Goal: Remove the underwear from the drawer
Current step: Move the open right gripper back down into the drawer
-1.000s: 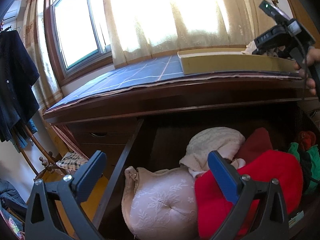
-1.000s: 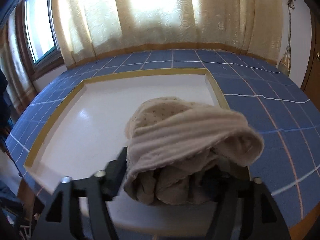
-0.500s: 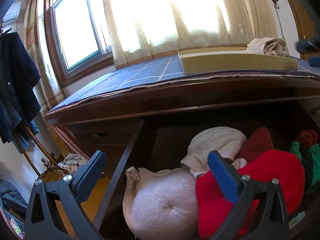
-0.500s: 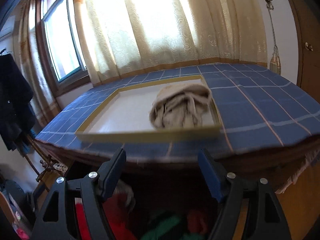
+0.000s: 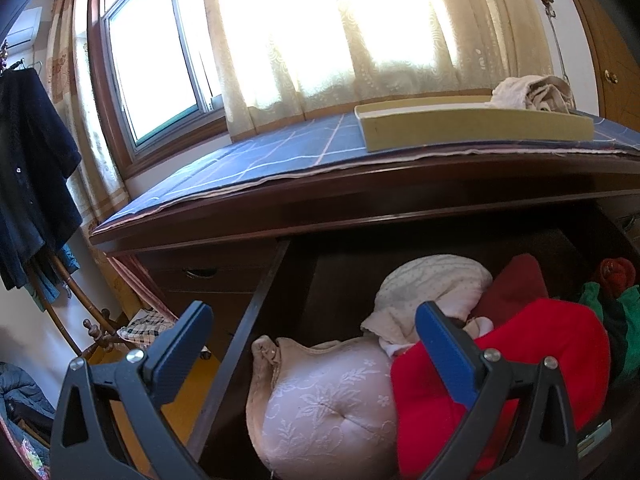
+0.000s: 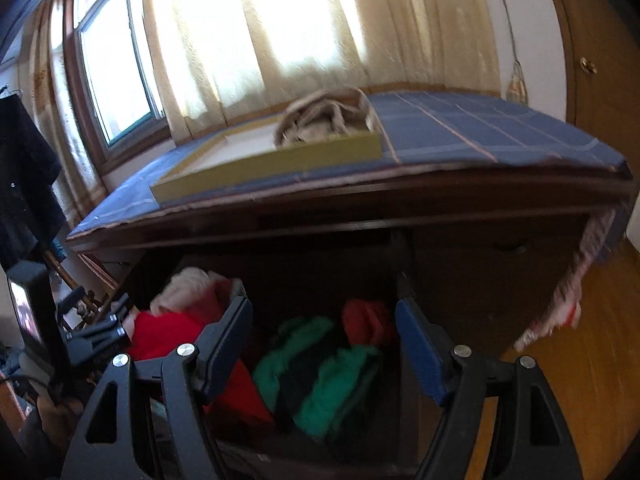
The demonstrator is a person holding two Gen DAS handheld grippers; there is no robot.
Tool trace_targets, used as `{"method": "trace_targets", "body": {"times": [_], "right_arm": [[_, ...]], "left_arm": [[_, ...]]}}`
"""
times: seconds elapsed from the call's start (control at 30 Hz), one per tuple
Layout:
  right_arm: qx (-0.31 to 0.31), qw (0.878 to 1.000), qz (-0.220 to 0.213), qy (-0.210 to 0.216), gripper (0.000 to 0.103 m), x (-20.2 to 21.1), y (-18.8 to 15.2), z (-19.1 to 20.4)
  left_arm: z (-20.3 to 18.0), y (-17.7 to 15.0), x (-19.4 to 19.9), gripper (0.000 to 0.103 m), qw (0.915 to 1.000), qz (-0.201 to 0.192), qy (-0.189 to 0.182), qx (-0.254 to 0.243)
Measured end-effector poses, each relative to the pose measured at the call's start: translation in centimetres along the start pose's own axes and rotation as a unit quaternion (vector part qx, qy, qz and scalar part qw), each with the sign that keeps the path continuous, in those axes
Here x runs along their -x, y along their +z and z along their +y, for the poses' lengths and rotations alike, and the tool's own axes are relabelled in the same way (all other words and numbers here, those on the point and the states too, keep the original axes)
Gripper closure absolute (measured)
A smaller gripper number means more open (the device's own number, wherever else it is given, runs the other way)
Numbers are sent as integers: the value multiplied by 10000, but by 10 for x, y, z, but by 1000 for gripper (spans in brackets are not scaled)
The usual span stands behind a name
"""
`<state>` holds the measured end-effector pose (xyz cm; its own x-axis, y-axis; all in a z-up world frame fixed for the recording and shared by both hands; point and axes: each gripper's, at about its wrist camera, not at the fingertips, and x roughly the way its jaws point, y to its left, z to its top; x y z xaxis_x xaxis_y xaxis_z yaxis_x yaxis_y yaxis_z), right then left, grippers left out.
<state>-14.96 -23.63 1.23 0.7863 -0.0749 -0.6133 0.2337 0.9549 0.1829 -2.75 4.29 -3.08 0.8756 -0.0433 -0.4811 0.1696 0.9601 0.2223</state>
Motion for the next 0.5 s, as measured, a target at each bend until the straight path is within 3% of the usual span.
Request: {"method": "trace_targets", "body": {"times": [0.23,0.5], "right_arm": [[-94,9995,278,-79,27,-5,-16,-8],[30,9951,935,321,27,-27,-33,5]], "left_arm": [[0,0,0,0,10000,-16,12,-3],[0,0,1,0,10000,-32,7,-11]]}}
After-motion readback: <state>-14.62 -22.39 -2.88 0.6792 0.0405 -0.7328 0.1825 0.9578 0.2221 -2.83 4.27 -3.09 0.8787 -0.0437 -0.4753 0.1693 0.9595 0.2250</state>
